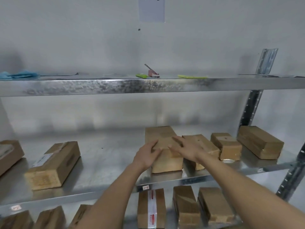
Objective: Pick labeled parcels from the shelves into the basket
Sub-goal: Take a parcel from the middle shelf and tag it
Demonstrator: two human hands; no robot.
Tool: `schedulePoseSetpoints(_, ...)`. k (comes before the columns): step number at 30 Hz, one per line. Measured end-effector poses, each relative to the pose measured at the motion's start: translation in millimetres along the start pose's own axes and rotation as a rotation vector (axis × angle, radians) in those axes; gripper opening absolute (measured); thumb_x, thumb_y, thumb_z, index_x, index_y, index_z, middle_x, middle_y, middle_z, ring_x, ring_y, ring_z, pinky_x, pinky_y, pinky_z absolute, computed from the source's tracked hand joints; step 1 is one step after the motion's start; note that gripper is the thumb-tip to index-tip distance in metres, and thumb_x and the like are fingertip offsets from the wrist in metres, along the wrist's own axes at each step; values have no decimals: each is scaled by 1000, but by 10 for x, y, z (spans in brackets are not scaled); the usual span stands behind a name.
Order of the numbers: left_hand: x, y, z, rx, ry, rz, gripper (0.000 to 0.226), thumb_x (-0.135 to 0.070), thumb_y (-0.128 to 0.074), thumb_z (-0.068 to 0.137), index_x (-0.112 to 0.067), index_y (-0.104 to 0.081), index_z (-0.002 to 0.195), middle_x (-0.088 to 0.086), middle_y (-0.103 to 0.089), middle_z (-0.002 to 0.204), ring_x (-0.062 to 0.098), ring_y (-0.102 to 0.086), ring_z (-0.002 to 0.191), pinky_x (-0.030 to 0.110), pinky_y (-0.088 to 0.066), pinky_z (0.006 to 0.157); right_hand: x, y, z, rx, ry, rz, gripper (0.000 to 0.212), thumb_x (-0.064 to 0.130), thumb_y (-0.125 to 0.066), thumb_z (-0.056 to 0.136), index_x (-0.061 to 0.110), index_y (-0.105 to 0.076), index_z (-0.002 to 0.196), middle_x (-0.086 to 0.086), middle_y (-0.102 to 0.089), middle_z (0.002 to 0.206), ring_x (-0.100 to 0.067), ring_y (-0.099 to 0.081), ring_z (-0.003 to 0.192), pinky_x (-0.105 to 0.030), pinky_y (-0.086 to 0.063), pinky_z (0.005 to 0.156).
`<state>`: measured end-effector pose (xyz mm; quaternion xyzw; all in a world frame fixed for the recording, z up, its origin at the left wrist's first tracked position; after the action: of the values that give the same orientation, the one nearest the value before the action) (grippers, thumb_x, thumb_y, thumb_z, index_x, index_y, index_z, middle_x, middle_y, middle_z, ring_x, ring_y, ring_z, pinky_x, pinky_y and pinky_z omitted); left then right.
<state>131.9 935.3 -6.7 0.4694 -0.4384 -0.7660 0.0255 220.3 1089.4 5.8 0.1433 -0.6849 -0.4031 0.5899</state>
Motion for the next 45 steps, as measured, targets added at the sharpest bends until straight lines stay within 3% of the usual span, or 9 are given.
schedulePoseSetpoints(6,-20,5,-29,-78,44,-108,52,-46,-52,98,-28,-44,147,-1,-48,148,19,-49,129,26,-35,105,12,18,23,-35,21,45,65,53,-58,98,24,-41,154,0,-40,159,-20,-39,144,-22,-29,99)
schedulePoseSetpoints(12,103,312,-142,-208,114,-294,46,-36,-65,93,-26,-57,136,-4,-56,137,11,-52,114,23,-40,99,252,-62,68,-65,50,123,67,44,-72,92,20,-47,150,-2,-48,154,-21,-47,139,-30,-37,111)
schedulePoseSetpoints(16,148,568,-243,-239,75,-433,64,-19,-75,84,-28,-49,142,-7,-57,135,15,-57,118,35,-50,102,440,-69,89,-134,44,269,95,25,-90,76,30,-35,154,-4,-58,134,-18,-61,110,-32,-53,94)
schedulePoseSetpoints(21,113,896,-370,-235,-40,-484,84,1,-81,74,-36,-39,136,-15,-57,118,8,-56,108,18,-58,76,687,-179,112,-100,31,276,132,22,-98,64,30,-12,163,-1,-45,152,-26,-55,128,-40,-50,104)
schedulePoseSetpoints(25,282,1073,-450,-218,26,-563,73,-1,-71,87,-31,-31,141,-5,-52,126,8,-56,98,15,-55,57,948,-293,79,-60,54,280,125,13,-98,60,24,-24,160,-2,-55,135,-26,-60,118,-38,-54,97)
schedulePoseSetpoints(29,440,1246,-530,-208,60,-498,91,-5,-87,63,-27,-41,138,-4,-49,129,17,-57,106,35,-62,70,1140,-389,29,-79,105,267,89,1,-92,57,25,-53,133,-5,-65,110,-26,-68,99,-46,-62,81)
schedulePoseSetpoints(36,518,1514,-712,-232,56,-595,62,-29,-86,74,-26,-53,126,-12,-59,120,4,-61,101,14,-47,70,1241,-534,-60,-104,44,434,66,38,-89,75,21,-52,126,6,-61,121,-4,-58,100,-16,-45,73)
schedulePoseSetpoints(40,575,1596,-767,-251,82,-630,61,-40,-80,79,-29,-53,132,-3,-61,120,10,-62,103,23,-52,79,1309,-514,-122,-169,68,442,91,59,-90,65,25,-48,138,6,-63,126,-10,-61,109,-25,-51,86)
schedulePoseSetpoints(45,583,1607,-812,-198,98,-674,56,-49,-74,82,-28,-55,131,-3,-63,118,10,-61,106,29,-51,85,1353,-602,-193,-107,43,525,91,55,-87,71,25,-41,144,7,-59,123,-13,-60,109,-30,-50,91)
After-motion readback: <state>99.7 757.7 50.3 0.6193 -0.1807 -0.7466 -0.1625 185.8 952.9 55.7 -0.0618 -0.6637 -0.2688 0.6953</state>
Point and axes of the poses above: each hand's wrist, its own z-axis towards the middle knuckle, its own y-axis out of the back of the hand, x = y × z, the point moved 9 cm from there along z, towards the middle knuckle
